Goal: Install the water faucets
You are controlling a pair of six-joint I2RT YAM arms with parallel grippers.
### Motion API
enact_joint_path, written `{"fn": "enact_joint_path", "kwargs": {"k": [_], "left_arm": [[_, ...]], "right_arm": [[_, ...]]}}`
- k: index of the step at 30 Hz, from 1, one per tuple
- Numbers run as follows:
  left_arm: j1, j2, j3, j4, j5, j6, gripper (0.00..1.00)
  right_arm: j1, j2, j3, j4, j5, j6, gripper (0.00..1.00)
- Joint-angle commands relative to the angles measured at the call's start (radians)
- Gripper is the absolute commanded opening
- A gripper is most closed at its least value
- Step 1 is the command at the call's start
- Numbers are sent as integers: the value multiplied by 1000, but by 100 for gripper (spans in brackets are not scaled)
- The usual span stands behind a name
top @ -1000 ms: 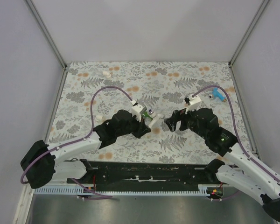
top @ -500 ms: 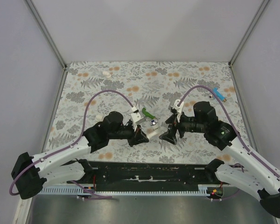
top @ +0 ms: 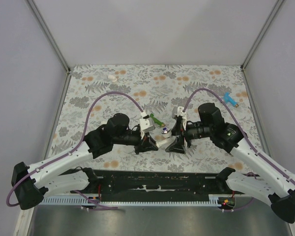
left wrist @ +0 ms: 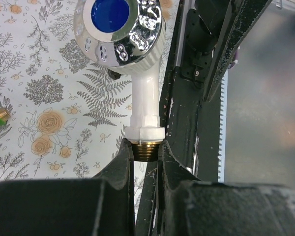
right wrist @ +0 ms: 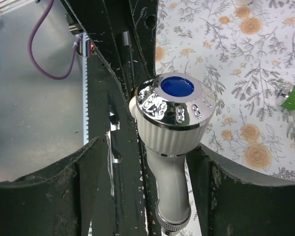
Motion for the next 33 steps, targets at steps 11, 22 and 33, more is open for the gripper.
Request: {"fn": "enact_joint_path", "kwargs": {"k": [11, 22, 33], "left_arm": [[-17, 12, 81, -71, 9, 95, 2], [-17, -7, 84, -45, 35, 91, 2], [-17, -13, 81, -16, 44, 84, 2]], "right_arm": [[-1, 54, 64, 10, -94, 29, 55], [-1, 63, 61, 13, -114, 26, 47], [-1, 62, 55, 2, -154, 7, 43]]}}
